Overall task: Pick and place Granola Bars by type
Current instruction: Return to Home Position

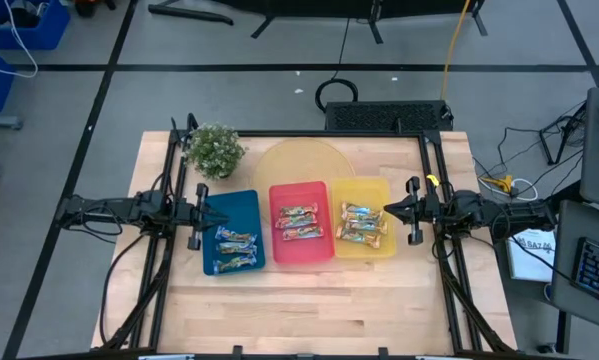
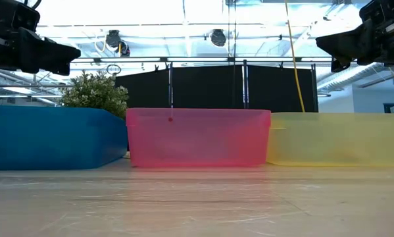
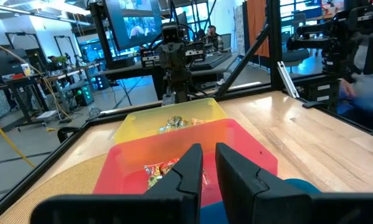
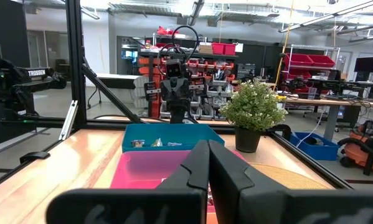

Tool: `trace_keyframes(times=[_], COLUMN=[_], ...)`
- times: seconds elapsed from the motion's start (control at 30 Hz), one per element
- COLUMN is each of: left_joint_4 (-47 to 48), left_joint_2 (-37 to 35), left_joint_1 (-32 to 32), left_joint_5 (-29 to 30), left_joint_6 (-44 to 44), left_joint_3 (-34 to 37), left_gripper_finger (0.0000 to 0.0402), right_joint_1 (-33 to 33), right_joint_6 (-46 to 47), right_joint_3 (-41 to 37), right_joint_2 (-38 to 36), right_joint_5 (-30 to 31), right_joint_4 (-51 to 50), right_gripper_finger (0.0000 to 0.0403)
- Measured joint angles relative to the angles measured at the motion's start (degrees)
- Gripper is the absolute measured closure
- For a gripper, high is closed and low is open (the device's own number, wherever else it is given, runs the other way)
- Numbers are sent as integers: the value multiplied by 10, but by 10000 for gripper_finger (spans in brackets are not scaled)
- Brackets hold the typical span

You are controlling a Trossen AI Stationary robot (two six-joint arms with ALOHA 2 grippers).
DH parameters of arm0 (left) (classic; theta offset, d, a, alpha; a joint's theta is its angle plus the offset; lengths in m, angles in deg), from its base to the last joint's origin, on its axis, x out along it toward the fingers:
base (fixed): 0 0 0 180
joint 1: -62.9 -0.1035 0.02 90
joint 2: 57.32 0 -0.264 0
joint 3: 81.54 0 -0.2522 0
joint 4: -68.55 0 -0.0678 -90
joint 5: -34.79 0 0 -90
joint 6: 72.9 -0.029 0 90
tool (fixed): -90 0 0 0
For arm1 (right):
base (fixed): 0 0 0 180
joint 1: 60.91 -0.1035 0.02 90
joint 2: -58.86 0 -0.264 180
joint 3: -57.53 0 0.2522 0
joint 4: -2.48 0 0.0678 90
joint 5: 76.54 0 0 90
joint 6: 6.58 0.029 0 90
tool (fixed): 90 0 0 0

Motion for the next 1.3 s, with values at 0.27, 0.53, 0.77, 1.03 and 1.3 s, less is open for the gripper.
trace_keyframes(times=[0.27,0.53,0.77,1.03,1.3], left_joint_4=[0,0,0,0,0], left_joint_2=[0,0,0,0,0], left_joint_1=[0,0,0,0,0], left_joint_5=[0,0,0,0,0], left_joint_6=[0,0,0,0,0], left_joint_3=[0,0,0,0,0], left_gripper_finger=[350,350,350,350,350], right_joint_1=[0,0,0,0,0], right_joint_6=[0,0,0,0,0], right_joint_3=[0,0,0,0,0], right_joint_2=[0,0,0,0,0], right_joint_5=[0,0,0,0,0], right_joint_4=[0,0,0,0,0], right_gripper_finger=[403,403,403,403,403])
